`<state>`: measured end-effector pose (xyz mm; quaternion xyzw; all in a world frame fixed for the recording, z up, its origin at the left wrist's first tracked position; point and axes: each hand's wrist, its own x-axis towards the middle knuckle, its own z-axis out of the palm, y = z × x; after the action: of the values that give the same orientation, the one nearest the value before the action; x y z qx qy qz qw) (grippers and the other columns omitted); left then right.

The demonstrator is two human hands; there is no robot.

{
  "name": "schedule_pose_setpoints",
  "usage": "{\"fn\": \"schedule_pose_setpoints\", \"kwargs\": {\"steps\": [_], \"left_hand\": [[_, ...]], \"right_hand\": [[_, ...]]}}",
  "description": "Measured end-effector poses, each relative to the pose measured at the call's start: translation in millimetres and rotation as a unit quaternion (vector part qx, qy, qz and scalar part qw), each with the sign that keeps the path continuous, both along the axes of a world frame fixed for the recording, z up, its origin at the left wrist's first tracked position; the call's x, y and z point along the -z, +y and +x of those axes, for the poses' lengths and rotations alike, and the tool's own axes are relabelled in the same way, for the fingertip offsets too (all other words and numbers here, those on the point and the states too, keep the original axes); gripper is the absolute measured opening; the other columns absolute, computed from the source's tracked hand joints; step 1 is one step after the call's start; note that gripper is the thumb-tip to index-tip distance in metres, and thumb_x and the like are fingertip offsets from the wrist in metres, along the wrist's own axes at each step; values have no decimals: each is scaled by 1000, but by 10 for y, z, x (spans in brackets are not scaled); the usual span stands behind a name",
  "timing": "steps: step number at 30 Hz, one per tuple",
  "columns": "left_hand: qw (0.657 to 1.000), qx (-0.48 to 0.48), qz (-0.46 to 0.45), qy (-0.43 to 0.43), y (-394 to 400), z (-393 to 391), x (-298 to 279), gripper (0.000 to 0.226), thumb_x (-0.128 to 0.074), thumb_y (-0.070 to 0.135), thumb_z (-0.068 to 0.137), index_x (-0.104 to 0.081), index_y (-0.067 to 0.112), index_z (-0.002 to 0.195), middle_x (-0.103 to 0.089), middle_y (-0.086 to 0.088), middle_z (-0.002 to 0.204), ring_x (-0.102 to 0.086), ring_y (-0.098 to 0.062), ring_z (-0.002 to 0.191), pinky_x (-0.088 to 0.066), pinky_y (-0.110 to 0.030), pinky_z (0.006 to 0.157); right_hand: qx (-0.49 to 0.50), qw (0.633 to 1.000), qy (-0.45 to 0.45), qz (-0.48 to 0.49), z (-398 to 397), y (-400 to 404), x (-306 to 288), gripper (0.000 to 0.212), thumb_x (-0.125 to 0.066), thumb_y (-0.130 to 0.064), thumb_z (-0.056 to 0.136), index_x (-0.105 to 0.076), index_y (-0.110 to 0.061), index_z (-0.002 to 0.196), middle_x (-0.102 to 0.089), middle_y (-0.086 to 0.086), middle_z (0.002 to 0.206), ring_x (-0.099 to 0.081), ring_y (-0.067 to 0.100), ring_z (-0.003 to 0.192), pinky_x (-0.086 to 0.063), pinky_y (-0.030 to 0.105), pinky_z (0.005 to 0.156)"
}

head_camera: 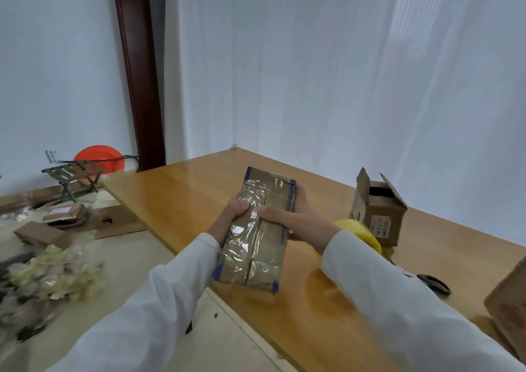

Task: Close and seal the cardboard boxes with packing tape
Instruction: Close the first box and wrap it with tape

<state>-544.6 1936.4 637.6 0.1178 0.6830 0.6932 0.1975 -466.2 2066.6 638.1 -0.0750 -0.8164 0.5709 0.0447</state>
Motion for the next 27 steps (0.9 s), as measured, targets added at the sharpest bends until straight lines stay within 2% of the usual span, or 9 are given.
{"fn": "schedule_pose_setpoints", "kwargs": {"steps": [2, 3, 5, 8, 12, 16, 18, 21, 27], "left_hand": [[1000, 10, 1, -3, 50, -138, 111, 36, -49, 3, 95, -39, -14, 125, -58, -38, 91, -68, 0, 73, -47, -14, 64], [1000, -1, 11, 14, 30, -176, 144, 37, -62, 5, 89, -43, -6, 118, -53, -29, 76, -56, 8, 44, -45, -10, 52], [999, 28, 23, 32, -104, -192, 268, 46, -77, 33, 77, -48, 1, 93, -52, -23, 78, -44, 7, 27, -39, -8, 39], [997, 48, 58, -5, -113, -45, 297, 29, -37, 21, 99, -54, 4, 82, -61, -11, 60, -59, -7, 40, -45, -16, 40], [993, 72, -51, 74, -200, -94, 329, 43, -53, 37, 93, -46, 18, 131, -62, 3, 105, -60, -11, 89, -48, -27, 77], [962, 103, -137, 212, -223, -9, 447, 100, -77, 66, 54, -27, 32, 134, -49, 8, 120, -55, -13, 107, -55, -30, 84], [957, 83, -150, 235, -232, -44, 525, 102, -75, 65, 51, -29, 27, 134, -48, 6, 121, -53, -14, 109, -54, -30, 85], [982, 84, -68, 155, -363, -157, 519, 77, -70, 55, 59, -45, 25, 125, -61, 6, 107, -62, -10, 89, -51, -16, 62], [984, 130, 123, 1, -451, -229, 721, 73, -63, 51, 46, -57, 10, 106, -71, -8, 86, -65, -21, 72, -54, -28, 63]], "right_hand": [[9, 999, 1, -40, -105, 12, 60, 95, -83, -47, 63, -26, -36, 138, -58, -8, 121, -64, 10, 100, -53, 26, 76], [5, 998, -7, -59, -138, 14, 64, 96, -81, -52, 57, -30, -38, 136, -60, -8, 118, -65, 11, 99, -53, 29, 80], [-6, 995, -23, -92, -192, 14, 68, 93, -76, -59, 54, -34, -38, 135, -63, -7, 113, -66, 12, 95, -53, 32, 84], [25, 993, -27, -108, -288, 15, 116, 91, -73, -57, 60, -35, -30, 138, -63, -3, 114, -67, 15, 96, -54, 33, 82], [149, 987, -29, -43, -426, 72, 172, 111, -70, -79, 51, -17, -40, 141, -47, -1, 132, -51, 24, 118, -47, 42, 97], [229, 970, -56, -62, -568, 114, 131, 118, -49, -94, 41, -22, -37, 141, -50, 3, 129, -51, 28, 116, -42, 45, 102], [195, 977, -85, -26, -561, 81, 89, 109, -39, -95, 52, -27, -31, 140, -53, 5, 126, -54, 27, 112, -44, 42, 97], [164, 984, -58, 18, -479, 171, 21, 81, -37, -80, 78, -35, -24, 137, -58, 4, 118, -57, 24, 106, -45, 36, 83], [79, 991, -57, -95, -353, 288, 27, 61, -57, -68, 78, -56, -26, 122, -67, 4, 107, -65, 20, 95, -54, 36, 86]]}}
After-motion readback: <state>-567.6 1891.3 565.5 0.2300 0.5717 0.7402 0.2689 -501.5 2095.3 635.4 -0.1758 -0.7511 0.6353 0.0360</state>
